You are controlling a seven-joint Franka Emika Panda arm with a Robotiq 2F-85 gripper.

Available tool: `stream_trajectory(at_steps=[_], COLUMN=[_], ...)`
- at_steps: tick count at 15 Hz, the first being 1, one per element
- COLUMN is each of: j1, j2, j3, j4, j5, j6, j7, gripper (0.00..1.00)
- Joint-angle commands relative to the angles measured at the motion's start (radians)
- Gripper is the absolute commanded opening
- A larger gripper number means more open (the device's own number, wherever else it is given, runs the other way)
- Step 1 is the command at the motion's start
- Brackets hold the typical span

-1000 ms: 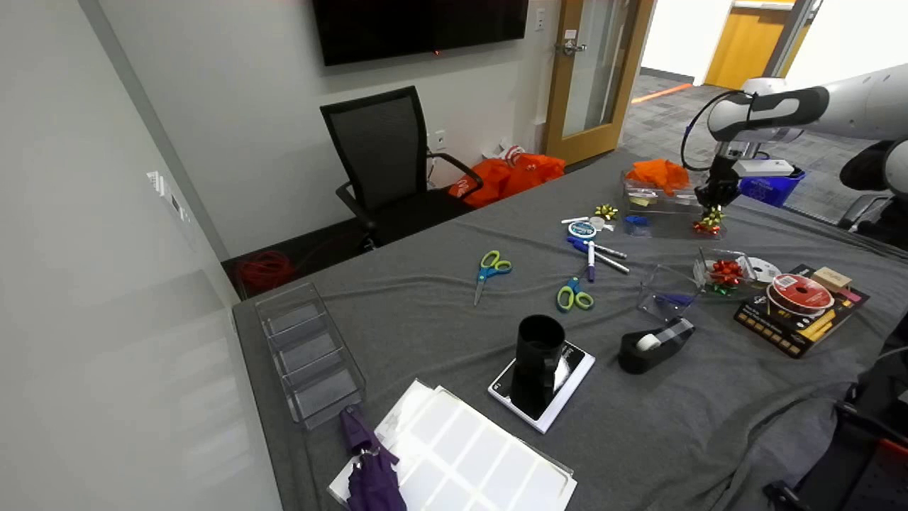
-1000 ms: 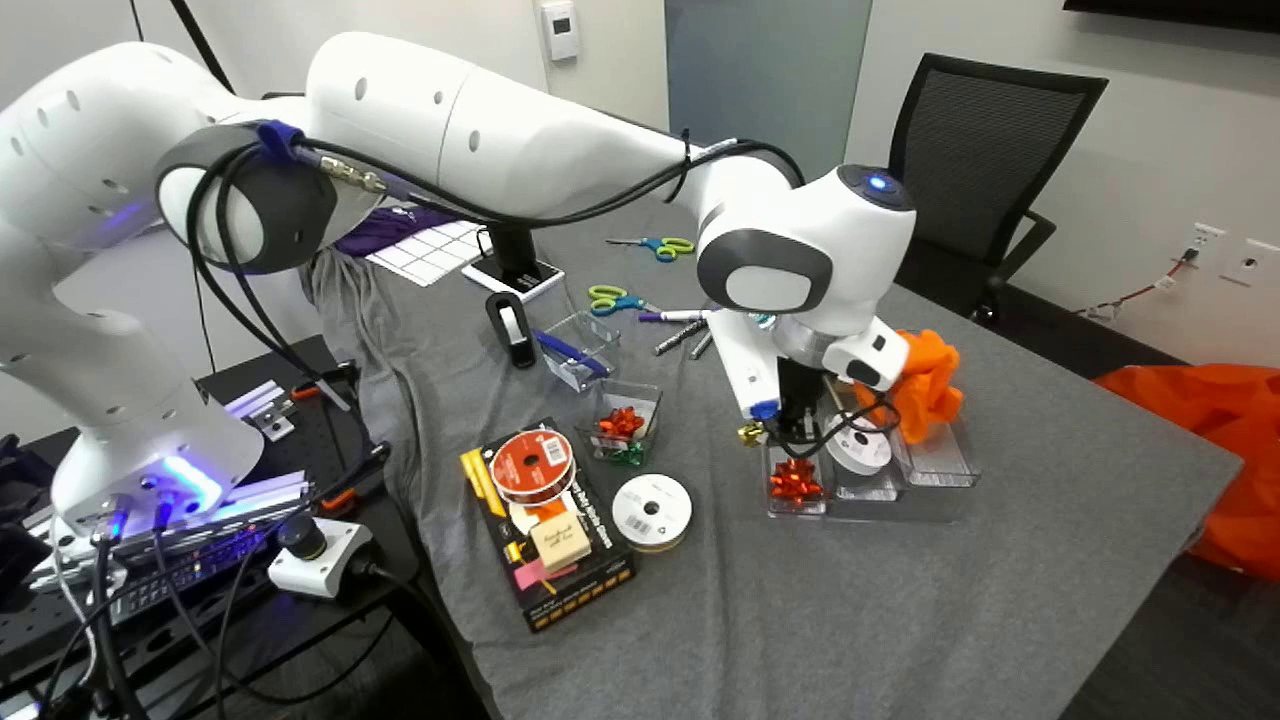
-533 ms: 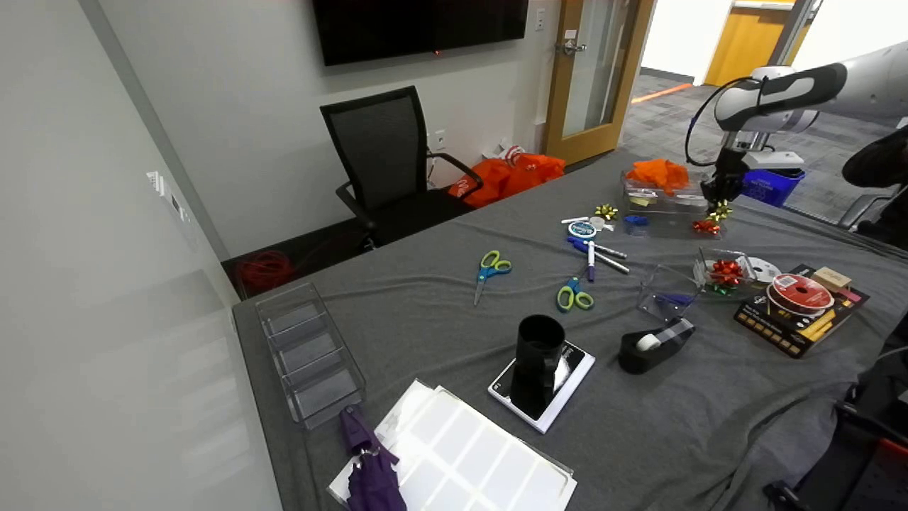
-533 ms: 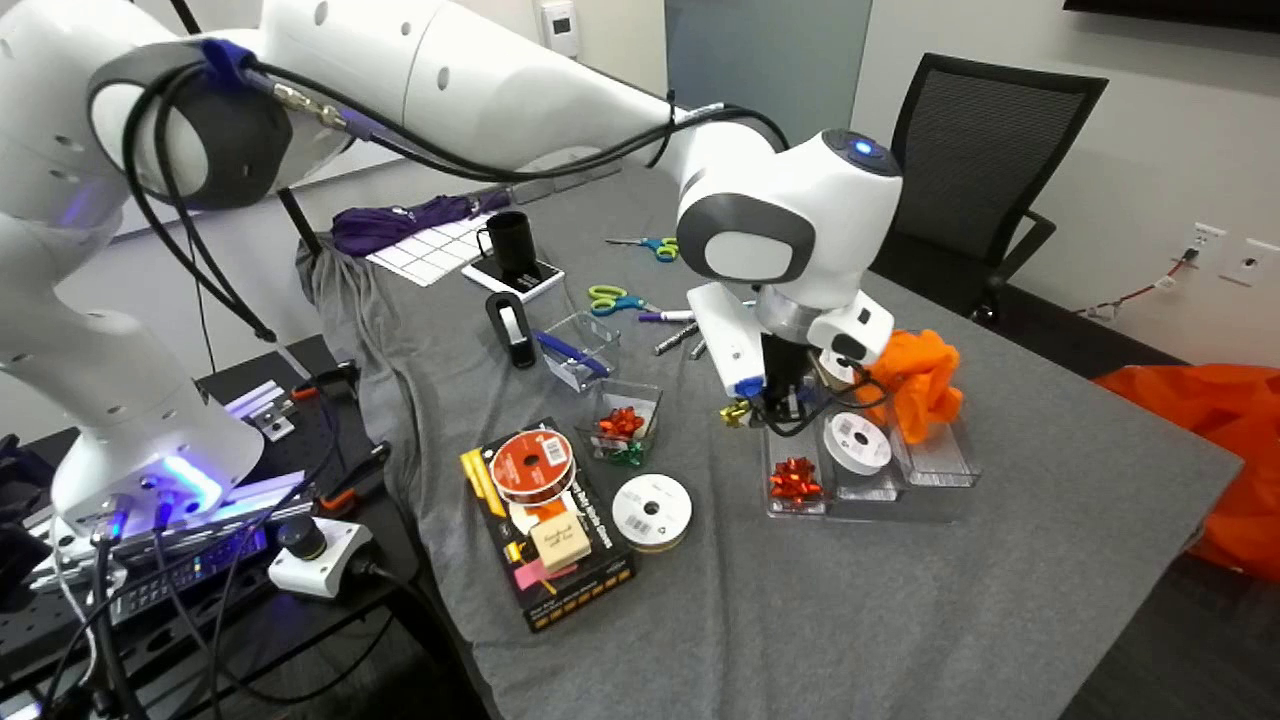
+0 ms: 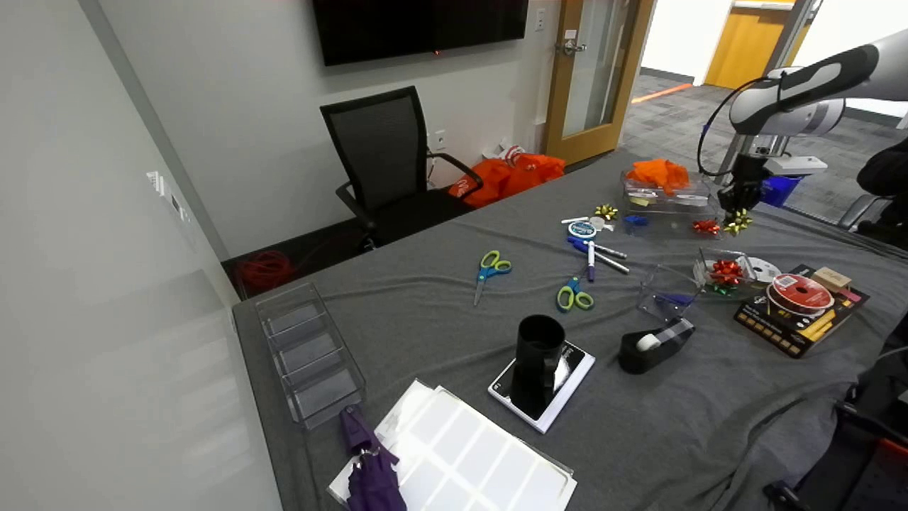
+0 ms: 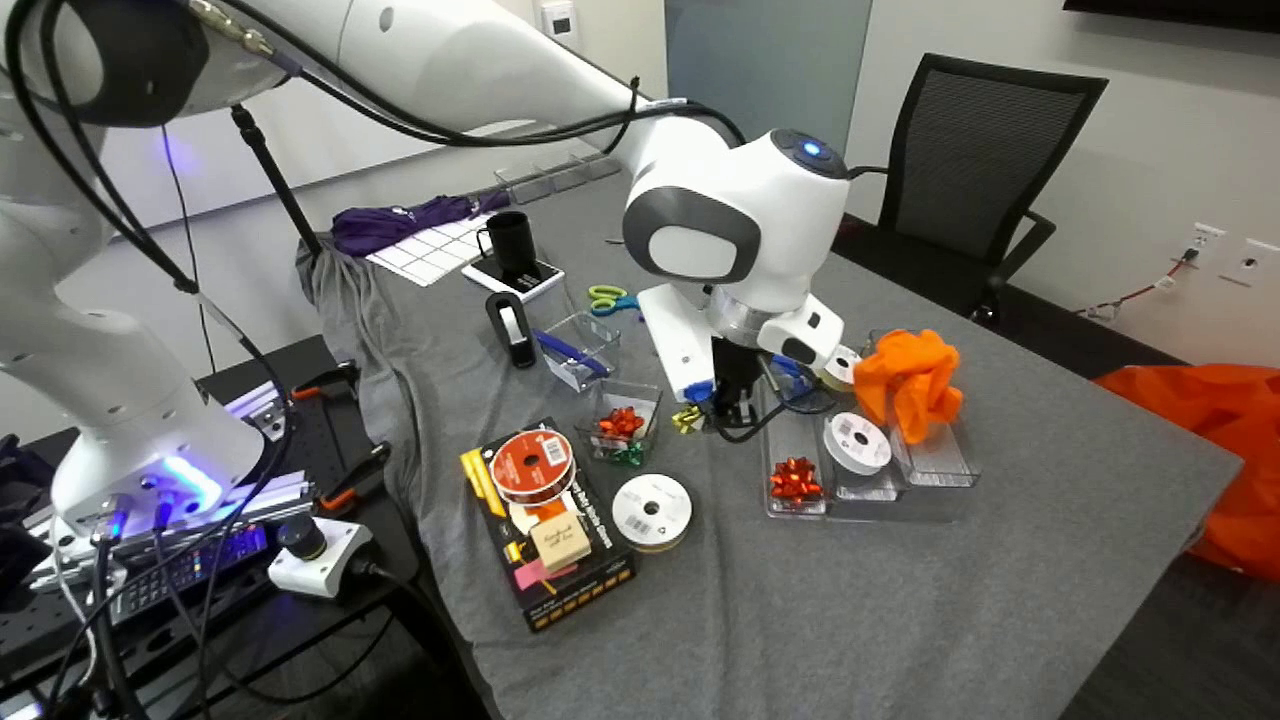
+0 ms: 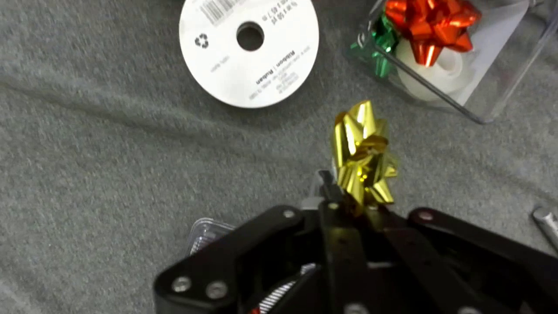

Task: Put the gold ribbon in the container at the front.

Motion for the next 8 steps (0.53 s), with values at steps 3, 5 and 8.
stream_trajectory(at_steps=[3,5,8], j1=[-0.004,-0.007,0.007], j2=[-0.195,-0.258,-0.199], j3=[-0.001,0.005,-0.012], j4=[-0.327,-0.418,-0.334], j5=[0.007,0.033,0.026], j6=[0.092,0.098,0.049], j7=[-0.078,-0.095,-0.073], gripper=[0.01,0.01,0.02])
